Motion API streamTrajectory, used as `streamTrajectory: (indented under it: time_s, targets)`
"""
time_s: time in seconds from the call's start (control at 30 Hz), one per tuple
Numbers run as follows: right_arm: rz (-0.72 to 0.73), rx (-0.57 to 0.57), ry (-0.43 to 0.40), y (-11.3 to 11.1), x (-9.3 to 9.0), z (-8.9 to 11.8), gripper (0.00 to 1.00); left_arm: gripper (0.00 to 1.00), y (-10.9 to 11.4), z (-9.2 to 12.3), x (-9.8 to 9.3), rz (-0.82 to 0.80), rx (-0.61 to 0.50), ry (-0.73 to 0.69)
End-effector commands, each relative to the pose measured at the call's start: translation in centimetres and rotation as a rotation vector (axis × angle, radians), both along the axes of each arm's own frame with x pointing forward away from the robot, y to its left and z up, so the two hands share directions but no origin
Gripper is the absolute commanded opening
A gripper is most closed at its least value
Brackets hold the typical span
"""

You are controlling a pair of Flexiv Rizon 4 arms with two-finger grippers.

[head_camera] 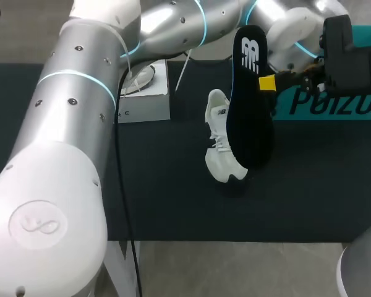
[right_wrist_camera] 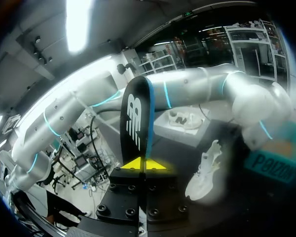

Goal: Take the shoe out of the shoebox, open the shoe tongue, remove and reinsert the insole, then place the shoe into the shoebox

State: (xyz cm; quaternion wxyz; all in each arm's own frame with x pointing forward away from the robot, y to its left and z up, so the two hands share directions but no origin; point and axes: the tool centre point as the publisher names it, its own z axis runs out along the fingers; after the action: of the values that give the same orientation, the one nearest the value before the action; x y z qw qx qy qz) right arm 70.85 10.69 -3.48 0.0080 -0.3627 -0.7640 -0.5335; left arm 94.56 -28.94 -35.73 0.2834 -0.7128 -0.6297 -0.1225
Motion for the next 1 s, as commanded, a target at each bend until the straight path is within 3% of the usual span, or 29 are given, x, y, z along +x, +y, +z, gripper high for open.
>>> streamTrajectory:
  time_s: [0.03,0.27,0.53,1.0]
  targets:
    - [-0.002,-0.001,0.001,0.2,0.1,-0.1,0.0,0.0,0.6,1.1,-0.6,-0.005,-0.008,-0.014]
    - [-0.002,-0.001,0.001,0.2,0.1,-0.1,0.0,0.0,1.8,1.8,-1.8,0.002,-0.006,-0.028]
    - [-0.002,-0.001,0.001,0.2,0.1,-0.1,0.0,0.0,2.8,1.1,-2.6,-0.005,0.019,-0.028]
    - [-0.002,-0.001,0.001,0.2,0.1,-0.1,0.0,0.0,3.7,-1.5,-1.6,0.024,0.056,0.007]
